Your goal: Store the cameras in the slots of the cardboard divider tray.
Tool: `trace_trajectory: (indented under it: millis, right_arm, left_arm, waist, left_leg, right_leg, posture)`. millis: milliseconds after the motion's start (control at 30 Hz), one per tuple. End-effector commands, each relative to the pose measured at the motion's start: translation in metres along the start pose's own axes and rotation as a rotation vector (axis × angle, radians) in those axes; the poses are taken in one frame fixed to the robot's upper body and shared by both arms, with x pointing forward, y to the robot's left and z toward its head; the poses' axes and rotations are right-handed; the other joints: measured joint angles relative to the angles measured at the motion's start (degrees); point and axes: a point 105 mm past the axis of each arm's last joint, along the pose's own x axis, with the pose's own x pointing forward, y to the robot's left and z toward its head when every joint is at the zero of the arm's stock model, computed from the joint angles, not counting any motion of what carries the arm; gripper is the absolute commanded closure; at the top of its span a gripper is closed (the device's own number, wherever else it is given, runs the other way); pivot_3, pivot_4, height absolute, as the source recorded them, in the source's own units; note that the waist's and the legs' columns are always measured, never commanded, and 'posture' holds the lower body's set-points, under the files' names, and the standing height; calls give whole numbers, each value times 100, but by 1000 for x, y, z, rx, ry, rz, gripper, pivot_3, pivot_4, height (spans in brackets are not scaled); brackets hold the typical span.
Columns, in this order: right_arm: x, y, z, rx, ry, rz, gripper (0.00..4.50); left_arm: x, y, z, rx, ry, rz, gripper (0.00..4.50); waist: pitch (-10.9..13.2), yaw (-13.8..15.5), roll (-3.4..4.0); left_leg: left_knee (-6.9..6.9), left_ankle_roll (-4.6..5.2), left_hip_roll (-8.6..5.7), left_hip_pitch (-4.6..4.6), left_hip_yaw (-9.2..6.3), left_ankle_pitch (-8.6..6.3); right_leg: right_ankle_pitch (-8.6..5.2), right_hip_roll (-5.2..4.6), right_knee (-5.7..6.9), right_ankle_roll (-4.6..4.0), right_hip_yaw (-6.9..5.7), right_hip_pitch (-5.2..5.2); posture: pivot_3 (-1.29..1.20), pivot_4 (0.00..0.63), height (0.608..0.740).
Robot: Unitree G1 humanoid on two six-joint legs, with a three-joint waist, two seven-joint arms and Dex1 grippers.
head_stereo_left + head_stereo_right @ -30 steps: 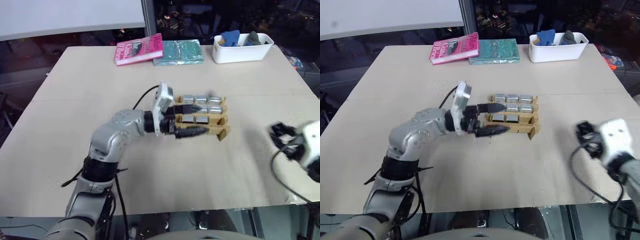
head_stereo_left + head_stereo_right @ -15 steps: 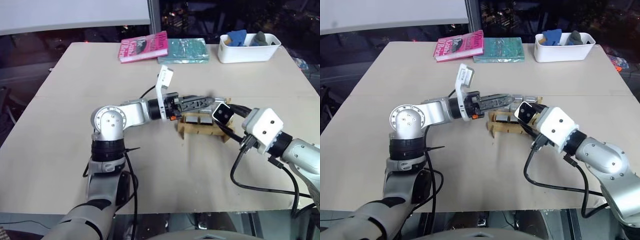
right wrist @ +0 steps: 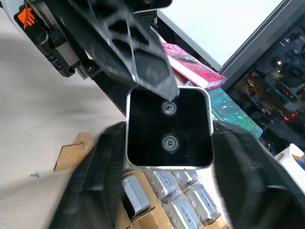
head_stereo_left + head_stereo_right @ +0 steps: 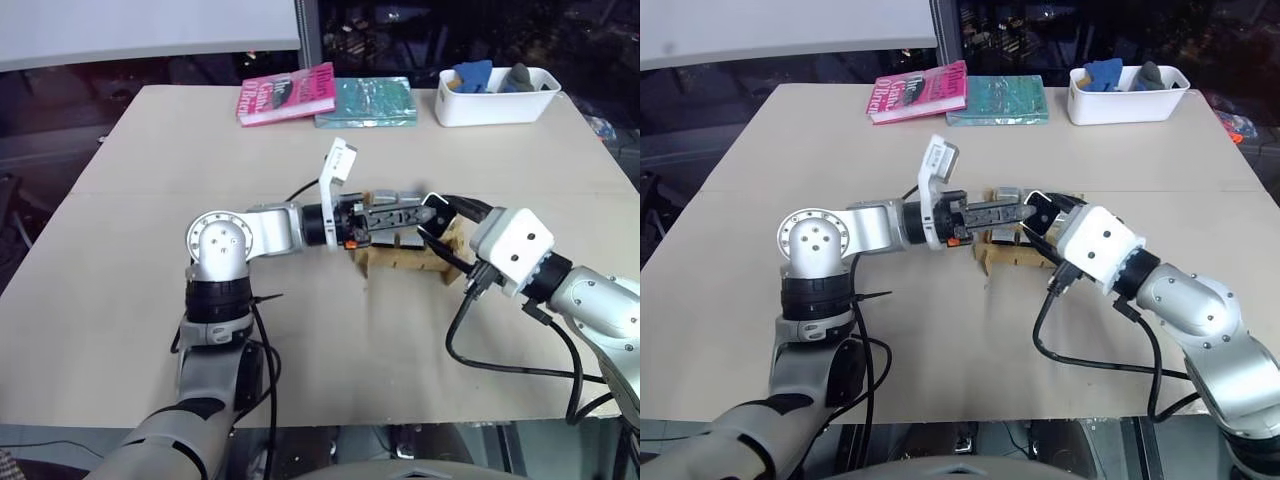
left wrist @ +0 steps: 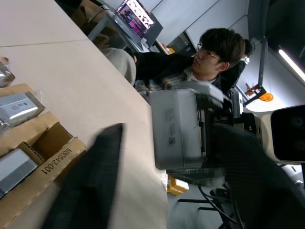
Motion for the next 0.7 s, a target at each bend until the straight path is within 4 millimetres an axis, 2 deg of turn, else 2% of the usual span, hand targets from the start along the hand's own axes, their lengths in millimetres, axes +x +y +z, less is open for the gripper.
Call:
trace_trajectory:
  millis: [33, 67, 167, 300, 367, 433, 500, 567, 700]
  right_arm:
    - [0, -2, 14, -26, -52, -10, 287]
    - [0, -2, 14, -30, -53, -15, 0]
    - [-2, -4, 12, -25, -45, -43, 0]
    - [-14, -11, -1, 69, 3, -134, 0]
    - [-23, -7, -10, 147, 41, -154, 0]
    - [-39, 20, -23, 290, 126, -52, 0]
    - [-55, 53, -29, 373, 199, 106, 0]
    - [-64, 73, -29, 429, 223, 221, 0]
    - [-77, 91, -30, 580, 253, 312, 0]
  left_arm:
    - [0, -8, 6, 18, -9, -33, 3004]
    - [0, -7, 7, 16, -12, -31, 3621]
    - [-2, -5, 10, 29, -21, -20, 4467]
    - [-9, 8, 18, 78, -47, 53, 4467]
    - [-13, 11, 19, 125, -42, 71, 4467]
    - [-19, 6, 15, 137, -24, 14, 4467]
    - [-27, 6, 2, 182, 46, 4, 4467]
    - [-33, 6, -7, 209, 97, -12, 3954]
    - [-40, 11, -20, 259, 158, -20, 2260]
  waist:
    - [0, 0, 0]
    - [0, 0, 0]
    - [0, 1, 0]
    - [0, 10, 0]
    - [0, 8, 0]
    - [-1, 22, 2]
    - [-2, 15, 3]
    - [-1, -24, 3]
    - [1, -44, -2]
  left_leg:
    - [0, 0, 0, 0, 0, 0]
    - [0, 0, 0, 0, 0, 0]
    - [0, 0, 0, 0, 0, 0]
    - [-1, 0, 0, 0, -3, 0]
    - [-1, 0, -2, 0, -2, 0]
    - [-2, 0, -3, -1, -1, 0]
    - [-7, 0, -3, -1, -6, 0]
    - [-13, 0, -3, 0, -3, 0]
    - [-3, -1, -1, 15, -1, 1]
  right_leg:
    - [0, 0, 0, 0, 0, 0]
    - [0, 0, 0, 0, 0, 0]
    - [0, 0, 0, 0, 0, 0]
    - [0, 0, 0, 0, -4, 1]
    - [0, -1, -1, 0, -4, 2]
    - [0, -1, -2, 0, -4, 2]
    - [-1, -2, -6, -1, -10, 6]
    - [-2, -2, -10, -2, -6, 4]
    - [-1, 1, 0, 0, 2, 12]
  posture:
    - [0, 150, 740]
    - [0, 150, 740]
    - [0, 150, 740]
    - [0, 150, 740]
    - [0, 150, 740]
    - [0, 150, 740]
    - [0, 150, 740]
    - [0, 150, 740]
    - [0, 150, 740]
